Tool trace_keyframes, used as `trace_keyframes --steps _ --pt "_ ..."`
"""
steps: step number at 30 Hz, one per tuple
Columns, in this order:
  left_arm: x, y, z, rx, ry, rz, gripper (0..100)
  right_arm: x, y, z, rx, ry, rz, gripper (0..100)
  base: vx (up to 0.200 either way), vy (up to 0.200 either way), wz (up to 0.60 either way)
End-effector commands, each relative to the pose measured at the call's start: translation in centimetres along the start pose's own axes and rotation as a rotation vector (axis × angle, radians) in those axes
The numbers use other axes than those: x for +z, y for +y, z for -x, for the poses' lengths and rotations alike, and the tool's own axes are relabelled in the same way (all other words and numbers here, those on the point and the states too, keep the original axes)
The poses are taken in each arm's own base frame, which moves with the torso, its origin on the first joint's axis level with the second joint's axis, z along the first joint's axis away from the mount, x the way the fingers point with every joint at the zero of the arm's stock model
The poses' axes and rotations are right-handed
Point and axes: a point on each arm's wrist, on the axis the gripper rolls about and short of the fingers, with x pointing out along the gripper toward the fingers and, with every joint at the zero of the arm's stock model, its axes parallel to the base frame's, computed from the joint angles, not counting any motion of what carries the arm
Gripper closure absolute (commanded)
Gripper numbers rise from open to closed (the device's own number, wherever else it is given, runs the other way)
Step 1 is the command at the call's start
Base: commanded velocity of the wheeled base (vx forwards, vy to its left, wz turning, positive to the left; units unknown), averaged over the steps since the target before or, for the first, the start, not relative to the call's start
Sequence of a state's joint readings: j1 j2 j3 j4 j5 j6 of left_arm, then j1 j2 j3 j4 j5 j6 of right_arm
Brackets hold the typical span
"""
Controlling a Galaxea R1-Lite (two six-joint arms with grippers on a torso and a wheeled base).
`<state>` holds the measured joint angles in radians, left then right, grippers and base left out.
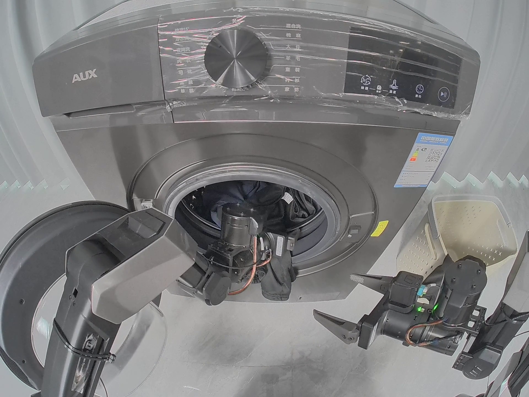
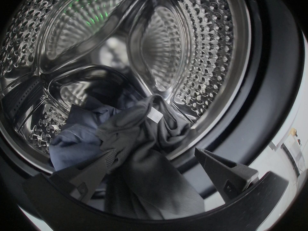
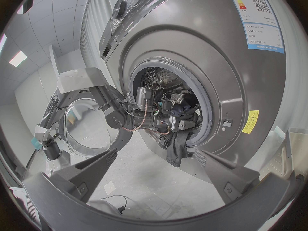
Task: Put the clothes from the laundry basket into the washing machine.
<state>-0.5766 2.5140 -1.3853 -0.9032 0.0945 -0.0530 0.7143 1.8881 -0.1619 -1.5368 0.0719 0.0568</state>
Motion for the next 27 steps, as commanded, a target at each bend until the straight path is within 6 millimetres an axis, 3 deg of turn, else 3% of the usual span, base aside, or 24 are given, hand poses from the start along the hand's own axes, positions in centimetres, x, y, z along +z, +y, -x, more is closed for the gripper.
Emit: trace_keyframes --steps 1,14,15,21,26,27 --pt "-1.2 -0.3 0.0 -0.006 0.028 -0.016 0 -0.1 0.0 -0.1 0.001 0.002 0.000 0 0.000 0.000 0.00" --pt "-3.7 0.2 -1.4 0.006 0.053 -0.025 0 0.0 0.0 -0.1 0.001 -0.002 0.000 0 0.000 0.000 0.00" --pt "-3.7 0.2 -1.4 0.007 0.053 -0.025 100 0.0 0.0 -0.1 0.001 -0.002 0.000 0 0.000 0.000 0.00" --pt "-3.2 0.3 -1.4 0.016 0.036 -0.020 100 0.1 0.0 -0.1 0.001 -0.005 0.001 0 0.000 0.000 0.00" --pt "0.9 1.7 -2.3 0.056 -0.120 0.004 100 0.1 0.0 -0.2 0.001 -0.007 -0.001 0 0.000 0.000 0.00" --pt "0.9 1.7 -2.3 0.056 -0.120 0.004 100 0.1 0.0 -0.2 0.001 -0.007 -0.001 0 0.000 0.000 0.00"
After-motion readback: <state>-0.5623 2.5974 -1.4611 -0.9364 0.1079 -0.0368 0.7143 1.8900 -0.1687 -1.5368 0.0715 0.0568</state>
